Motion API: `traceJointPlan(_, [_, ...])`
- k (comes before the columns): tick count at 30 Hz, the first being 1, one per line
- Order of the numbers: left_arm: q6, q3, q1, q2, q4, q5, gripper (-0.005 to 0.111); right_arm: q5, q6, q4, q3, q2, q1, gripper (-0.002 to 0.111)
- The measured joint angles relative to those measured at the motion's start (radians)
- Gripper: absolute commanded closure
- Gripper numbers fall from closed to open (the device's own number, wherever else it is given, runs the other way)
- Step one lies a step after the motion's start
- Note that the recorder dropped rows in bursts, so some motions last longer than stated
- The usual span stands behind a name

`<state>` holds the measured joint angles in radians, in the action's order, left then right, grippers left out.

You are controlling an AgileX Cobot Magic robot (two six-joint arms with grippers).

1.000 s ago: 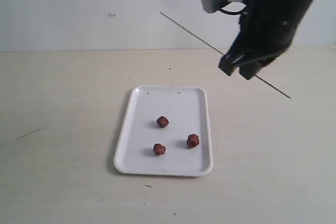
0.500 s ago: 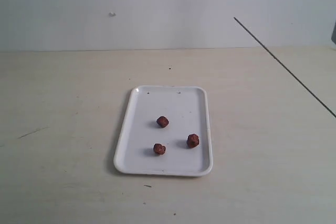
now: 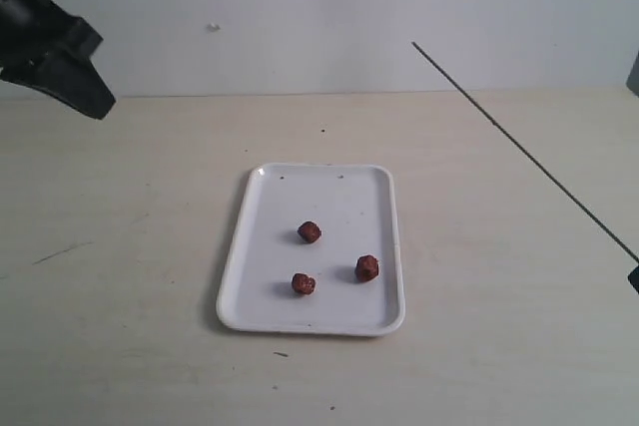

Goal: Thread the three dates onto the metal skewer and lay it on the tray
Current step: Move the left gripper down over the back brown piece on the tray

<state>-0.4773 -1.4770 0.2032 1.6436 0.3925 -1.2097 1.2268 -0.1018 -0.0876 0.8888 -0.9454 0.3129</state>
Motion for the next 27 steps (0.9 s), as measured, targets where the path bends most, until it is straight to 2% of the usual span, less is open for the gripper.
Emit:
traceJointPlan(2, [-0.009, -0.030, 0.029, 0.049, -0.061, -0.001, 0.107, 0.000, 0.000, 0.000, 0.000, 0.000, 0.000, 0.108])
traceJointPlan(9, [-0.039, -0.154, 0.163, 0.262, -0.138, 0.042, 0.107, 0.000, 0.000, 0.000, 0.000, 0.000, 0.000, 0.108])
traceJointPlan(16, [0.024, -0.373, 0.301, 0.513, -0.194, 0.019, 0.107, 0.000, 0.000, 0.015, 0.000, 0.000, 0.000, 0.108])
traceJointPlan(21, [0.036, -0.511, 0.380, 0.612, -0.196, 0.019, 0.106, 0.000, 0.000, 0.017, 0.000, 0.000, 0.000, 0.108])
traceJointPlan(23, [0.036, -0.531, 0.408, 0.630, -0.196, 0.019, 0.101, 0.000, 0.000, 0.018, 0.000, 0.000, 0.000, 0.108])
traceJointPlan(27, [0.038, -0.537, 0.440, 0.641, -0.198, 0.003, 0.076, 0.000, 0.000, 0.022, 0.000, 0.000, 0.000, 0.108])
